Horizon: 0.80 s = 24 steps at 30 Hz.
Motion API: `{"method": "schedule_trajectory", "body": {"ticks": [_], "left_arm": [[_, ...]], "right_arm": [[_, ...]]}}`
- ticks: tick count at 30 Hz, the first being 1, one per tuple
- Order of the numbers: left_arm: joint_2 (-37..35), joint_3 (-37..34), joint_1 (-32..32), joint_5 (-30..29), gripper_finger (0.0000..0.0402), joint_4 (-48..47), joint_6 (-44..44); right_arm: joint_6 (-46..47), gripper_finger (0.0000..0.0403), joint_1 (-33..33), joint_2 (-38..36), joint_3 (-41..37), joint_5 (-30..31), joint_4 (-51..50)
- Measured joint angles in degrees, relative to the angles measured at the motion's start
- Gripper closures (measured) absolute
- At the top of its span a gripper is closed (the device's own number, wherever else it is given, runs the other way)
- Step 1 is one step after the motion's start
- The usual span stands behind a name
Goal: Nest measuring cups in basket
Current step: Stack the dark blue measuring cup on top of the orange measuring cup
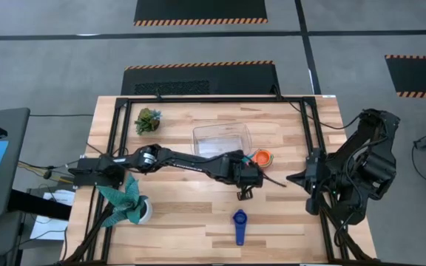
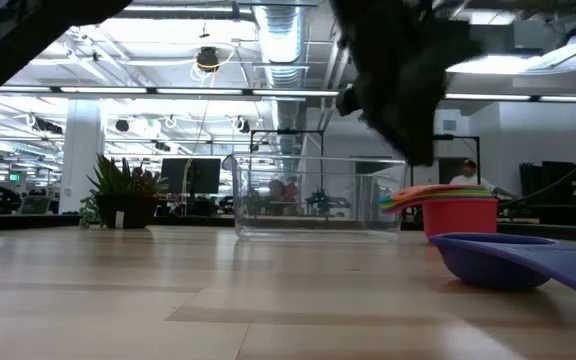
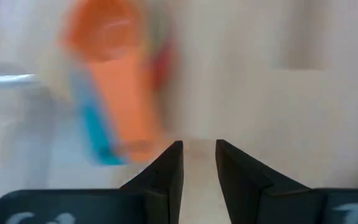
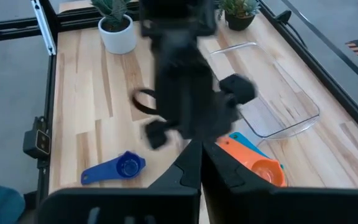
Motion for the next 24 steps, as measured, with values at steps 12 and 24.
{"method": "schedule_trajectory", "body": {"ticks": [12,24], "left_arm": [[-0.76,-1.07,-6.58,19.36,0.0320,-5.86,16.13],[-0.74,-1.07,-10.24,17.13,0.0320,-17.53,-0.33]], "right_arm": [[0.02,0.0376,0.00,-0.02,-0.09,-1.60,-1.99],[10.47,0.0384,0.07,0.63,-10.57,-13.88,-0.07]]}}
